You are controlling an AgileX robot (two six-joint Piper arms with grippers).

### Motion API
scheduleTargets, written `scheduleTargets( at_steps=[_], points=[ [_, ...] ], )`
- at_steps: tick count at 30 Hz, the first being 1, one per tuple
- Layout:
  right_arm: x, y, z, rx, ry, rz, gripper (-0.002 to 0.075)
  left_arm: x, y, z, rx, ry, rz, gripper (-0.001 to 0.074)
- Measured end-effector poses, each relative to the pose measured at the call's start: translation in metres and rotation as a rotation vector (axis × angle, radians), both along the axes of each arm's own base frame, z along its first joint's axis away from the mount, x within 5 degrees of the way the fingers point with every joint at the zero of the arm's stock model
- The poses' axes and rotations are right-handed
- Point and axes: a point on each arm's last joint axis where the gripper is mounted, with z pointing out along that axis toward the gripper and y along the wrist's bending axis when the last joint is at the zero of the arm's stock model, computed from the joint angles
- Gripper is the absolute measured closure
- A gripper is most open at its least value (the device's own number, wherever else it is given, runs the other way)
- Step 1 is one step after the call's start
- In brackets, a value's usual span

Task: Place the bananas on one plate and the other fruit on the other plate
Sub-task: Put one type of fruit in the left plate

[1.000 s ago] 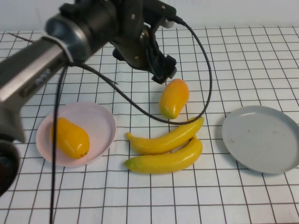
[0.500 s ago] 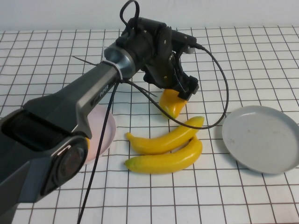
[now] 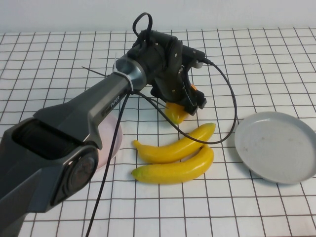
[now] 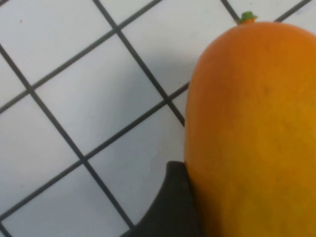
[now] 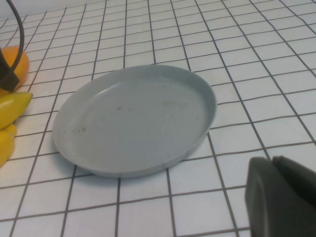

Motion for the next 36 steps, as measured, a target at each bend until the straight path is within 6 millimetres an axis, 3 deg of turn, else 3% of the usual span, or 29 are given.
scheduleTargets(
  at_steps=[5,10,13,16,18,24,27,36],
  points=[
    [0.000,0.000,0.000,0.000,0.000,0.000,0.0742,0.000,0.006,0.008,0.071,-0.004,-0.004,0.0174],
    [0.000,0.000,0.000,0.000,0.000,0.000,0.0742,-0.002,0.031,0.063,0.219,-0.129,0.031,0.0174],
    [0.000,0.000,0.000,0.000,0.000,0.000,0.0742,-0.008,0.053,0.103,0.164,-0.161,0.079,0.0174],
    [0.000,0.000,0.000,0.000,0.000,0.000,0.0742,-0.017,0.074,0.117,0.101,-0.101,0.108,0.0174],
    [0.000,0.000,0.000,0.000,0.000,0.000,0.0742,-0.026,0.084,0.111,0.122,-0.052,0.115,0.0174],
    [0.000,0.000,0.000,0.000,0.000,0.000,0.0742,-0.064,0.111,0.059,0.284,0.130,0.124,0.0174],
    [0.000,0.000,0.000,0.000,0.000,0.000,0.0742,-0.075,0.119,0.044,0.299,0.135,0.154,0.0174],
    [0.000,0.000,0.000,0.000,0.000,0.000,0.0742,-0.078,0.132,0.024,0.345,0.047,0.271,0.0174]
  ],
)
